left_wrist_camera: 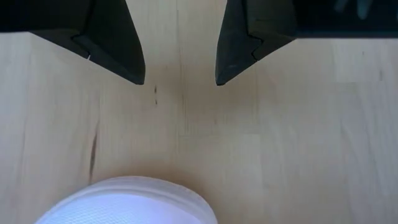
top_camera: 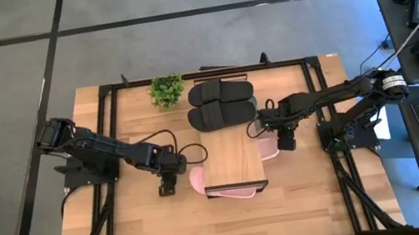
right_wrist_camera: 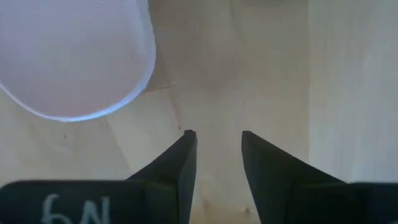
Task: Pick and place slides into the shelf
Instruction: Put the pink slide under the shelf, then adjust the pink slides under the shelf
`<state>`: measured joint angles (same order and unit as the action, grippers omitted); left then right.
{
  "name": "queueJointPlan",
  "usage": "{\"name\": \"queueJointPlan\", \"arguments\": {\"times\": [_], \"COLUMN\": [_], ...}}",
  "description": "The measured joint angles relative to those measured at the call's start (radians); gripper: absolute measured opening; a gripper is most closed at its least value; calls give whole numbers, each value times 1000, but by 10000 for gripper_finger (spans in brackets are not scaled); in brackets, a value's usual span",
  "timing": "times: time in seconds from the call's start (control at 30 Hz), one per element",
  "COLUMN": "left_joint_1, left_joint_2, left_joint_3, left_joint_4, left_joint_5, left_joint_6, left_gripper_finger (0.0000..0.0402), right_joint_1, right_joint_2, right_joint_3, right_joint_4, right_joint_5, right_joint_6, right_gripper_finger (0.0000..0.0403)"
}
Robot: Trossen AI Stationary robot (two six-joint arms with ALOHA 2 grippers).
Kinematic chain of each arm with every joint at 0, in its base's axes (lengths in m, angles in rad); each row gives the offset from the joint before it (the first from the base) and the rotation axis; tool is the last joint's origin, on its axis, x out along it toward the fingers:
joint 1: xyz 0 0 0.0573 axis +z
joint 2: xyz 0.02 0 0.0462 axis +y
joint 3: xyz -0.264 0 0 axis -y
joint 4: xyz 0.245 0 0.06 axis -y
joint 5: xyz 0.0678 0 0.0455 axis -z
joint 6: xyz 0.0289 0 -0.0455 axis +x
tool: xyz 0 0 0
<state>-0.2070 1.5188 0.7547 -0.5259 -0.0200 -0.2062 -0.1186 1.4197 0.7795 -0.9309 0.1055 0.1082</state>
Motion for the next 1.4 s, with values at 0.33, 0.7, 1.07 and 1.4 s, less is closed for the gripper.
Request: {"name": "queueJointPlan", "arguments": {"times": [0.33,0.7,1.07,1.4], "left_joint_1": [14,32,28,15], "left_joint_2": [0,0,95,95], "left_joint_3": [0,0,2,-1], "left_joint_4": [78,108,193,254], "left_joint_5": [-24,-21,-15,11], "left_joint_6": [7,40,-29,-186], "left_gripper_finger": [189,189,189,189], "right_joint_1": [-4,80,151,185], "right_joint_2": [32,148,158,158], "right_joint_3": [0,0,-1,-3], "right_joint_4": [15,53,203,298], "right_joint_5": [-83,-161,-159,-155], "right_joint_6": [-250,-254,-116,-108], "right_gripper_finger": [130,130,130,130]}}
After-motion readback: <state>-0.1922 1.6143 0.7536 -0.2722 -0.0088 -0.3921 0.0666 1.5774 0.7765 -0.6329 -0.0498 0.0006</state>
